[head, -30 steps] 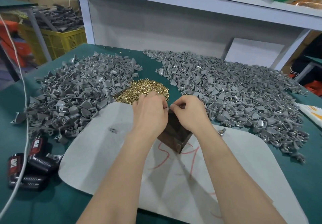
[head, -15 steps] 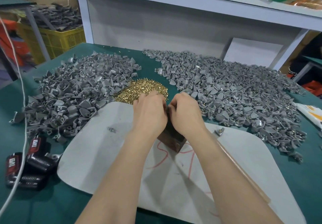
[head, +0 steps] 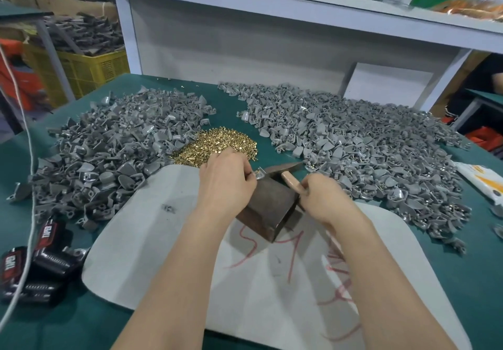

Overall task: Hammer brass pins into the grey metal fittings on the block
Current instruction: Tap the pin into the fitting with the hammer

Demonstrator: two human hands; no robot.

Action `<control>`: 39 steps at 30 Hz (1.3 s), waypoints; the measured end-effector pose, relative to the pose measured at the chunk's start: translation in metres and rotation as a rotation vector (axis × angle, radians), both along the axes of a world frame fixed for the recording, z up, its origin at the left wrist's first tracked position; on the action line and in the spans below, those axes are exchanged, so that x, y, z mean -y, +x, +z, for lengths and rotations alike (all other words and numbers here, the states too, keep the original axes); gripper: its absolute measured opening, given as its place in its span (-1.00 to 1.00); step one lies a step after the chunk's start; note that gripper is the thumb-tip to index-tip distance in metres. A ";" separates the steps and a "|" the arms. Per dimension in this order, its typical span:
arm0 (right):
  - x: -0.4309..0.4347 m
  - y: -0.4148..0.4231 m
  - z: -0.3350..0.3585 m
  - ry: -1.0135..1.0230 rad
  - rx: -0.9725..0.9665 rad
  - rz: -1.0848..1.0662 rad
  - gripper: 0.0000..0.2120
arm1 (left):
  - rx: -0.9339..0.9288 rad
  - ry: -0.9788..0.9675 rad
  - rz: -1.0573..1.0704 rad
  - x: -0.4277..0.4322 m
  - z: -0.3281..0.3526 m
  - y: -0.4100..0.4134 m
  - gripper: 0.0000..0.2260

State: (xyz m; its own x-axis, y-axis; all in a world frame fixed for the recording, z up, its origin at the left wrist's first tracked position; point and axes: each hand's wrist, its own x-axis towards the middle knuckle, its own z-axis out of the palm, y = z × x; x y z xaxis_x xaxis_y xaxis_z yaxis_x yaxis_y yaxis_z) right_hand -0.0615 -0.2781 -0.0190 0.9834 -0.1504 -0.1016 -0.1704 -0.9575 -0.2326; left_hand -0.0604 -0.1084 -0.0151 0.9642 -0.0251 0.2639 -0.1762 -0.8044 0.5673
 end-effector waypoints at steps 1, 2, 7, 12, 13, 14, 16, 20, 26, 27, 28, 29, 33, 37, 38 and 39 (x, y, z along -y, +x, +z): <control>0.003 -0.001 0.002 0.044 0.033 -0.006 -0.81 | -0.001 0.001 -0.001 0.000 0.000 0.000 -0.90; 0.007 -0.001 0.005 0.113 0.076 -0.024 -0.83 | -0.001 0.003 0.002 0.000 0.000 0.000 -0.90; 0.016 -0.011 0.022 0.432 0.252 -0.052 -0.82 | 0.010 -0.008 -0.008 -0.002 -0.002 0.002 -0.96; 0.000 -0.028 0.032 0.273 0.639 0.105 -0.68 | 0.021 -0.062 -0.018 -0.004 -0.004 0.004 -0.97; -0.005 -0.033 0.037 0.276 0.712 0.125 -0.68 | 0.028 -0.072 -0.020 -0.004 -0.004 0.004 -0.96; -0.008 -0.035 0.039 0.243 0.713 0.151 -0.67 | 0.035 -0.081 -0.024 -0.004 -0.005 0.004 -0.95; -0.013 -0.036 0.036 0.113 0.538 0.208 -0.65 | 0.030 -0.088 -0.013 -0.004 -0.005 0.005 -0.95; -0.011 -0.039 0.038 0.187 0.595 0.169 -0.66 | 0.042 -0.105 -0.019 -0.003 -0.004 0.004 -0.95; -0.018 -0.042 0.029 0.087 0.524 0.267 -0.65 | -0.005 -0.104 -0.015 -0.002 -0.003 0.005 -0.94; -0.018 -0.041 0.030 0.054 0.513 0.265 -0.65 | -0.004 -0.100 -0.011 -0.002 -0.003 0.005 -0.94; -0.018 -0.040 0.033 0.049 0.551 0.238 -0.65 | 0.003 -0.102 -0.010 -0.002 -0.003 0.005 -0.94; -0.016 -0.040 0.036 0.105 0.638 0.198 -0.65 | 0.010 -0.108 -0.017 -0.003 -0.004 0.005 -0.93; -0.019 -0.043 0.033 0.199 0.728 0.212 -0.64 | 0.009 -0.101 -0.013 -0.002 -0.006 0.006 -0.92; -0.018 -0.038 0.031 0.103 0.473 0.282 -0.64 | 0.036 -0.088 -0.010 -0.002 -0.004 0.004 -0.93; -0.016 -0.035 0.032 0.134 0.488 0.255 -0.66 | 0.030 -0.081 -0.010 -0.001 -0.003 0.003 -0.93; -0.013 -0.029 0.032 0.177 0.509 0.213 -0.68 | 0.023 -0.081 -0.007 -0.002 -0.003 0.003 -0.93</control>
